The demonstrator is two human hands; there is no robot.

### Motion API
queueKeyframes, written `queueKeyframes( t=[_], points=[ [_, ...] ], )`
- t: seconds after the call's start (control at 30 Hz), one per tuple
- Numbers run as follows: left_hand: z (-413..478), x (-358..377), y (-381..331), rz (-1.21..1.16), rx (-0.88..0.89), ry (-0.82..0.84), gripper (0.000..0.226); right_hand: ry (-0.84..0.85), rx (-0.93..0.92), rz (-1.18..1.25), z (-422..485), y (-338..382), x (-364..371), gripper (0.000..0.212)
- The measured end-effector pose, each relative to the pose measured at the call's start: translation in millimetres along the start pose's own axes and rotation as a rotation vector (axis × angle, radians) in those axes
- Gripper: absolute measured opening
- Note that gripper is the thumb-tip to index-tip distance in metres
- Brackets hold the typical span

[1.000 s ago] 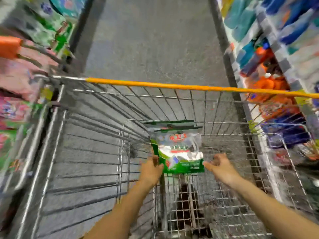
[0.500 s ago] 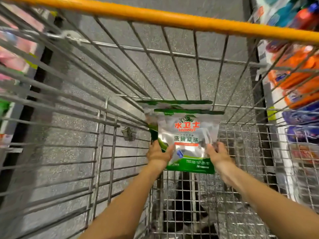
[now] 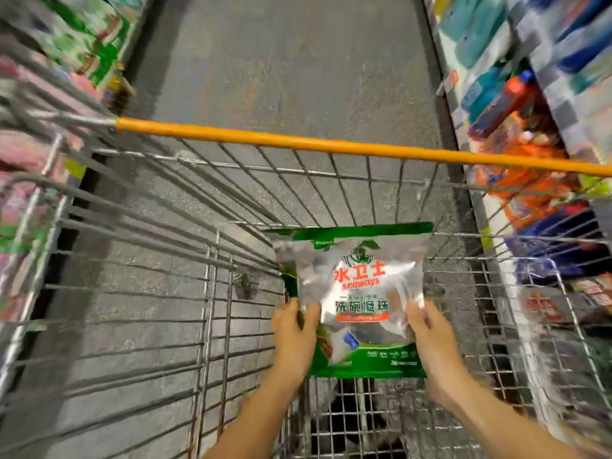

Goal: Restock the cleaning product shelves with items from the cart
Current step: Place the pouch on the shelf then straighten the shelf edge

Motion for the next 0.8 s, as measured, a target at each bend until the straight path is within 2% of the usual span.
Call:
queueKeyframes(
  t=[0.2,0.33,0.43,0.5,0.57,0.6,0.67,0.7,0.73,0.8],
  points=[
    [-73,-41,-80,-0.159,0.164,0.071,0.011,-0.061,-0.148,0.037,-54,83,-33,0.037],
    [-129,-71,-140,-0.267,0.252,0.2,0.032,-0.108,-0.231,0.116,-90,148,-57,0.028],
    [-170,-82,-170,-0.16,0.3,0.335,0.022,-0.101,-0.216,0.225,-125,190,-71,0.027],
    [-193,-93,-187,-0.15,0.334,0.355,0.015,-0.065,-0.232,0.3,-152,218,-79,0.025],
    [-216,-103,-201,-0.156,0.358,0.363,0.01,0.008,-0.335,0.233,-183,248,-89,0.02],
    [-230,-108,-210,-0.154,0.375,0.365,0.01,0.065,-0.39,0.164,-198,262,-92,0.03],
    [-252,-115,-220,-0.165,0.401,0.372,0.012,0.148,-0.424,0.067,-225,274,-103,0.091],
    [-261,-114,-224,-0.159,0.416,0.379,0.012,0.159,-0.464,0.057,-240,284,-109,0.106],
    [-273,-115,-229,-0.154,0.421,0.388,0.011,0.155,-0.508,0.061,-254,293,-115,0.106],
    [-292,-111,-237,-0.159,0.432,0.425,0.003,0.109,-0.63,0.054,-279,311,-131,0.08]
  ],
)
Point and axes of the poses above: each hand's wrist, its own z-axis towards the middle knuckle, its own x-axis out of the palm, y = z × x, the point moved 9 cm from there along z, towards the middle knuckle, and after that the axes turned 10 degrees about -x, right-handed, at the moved point
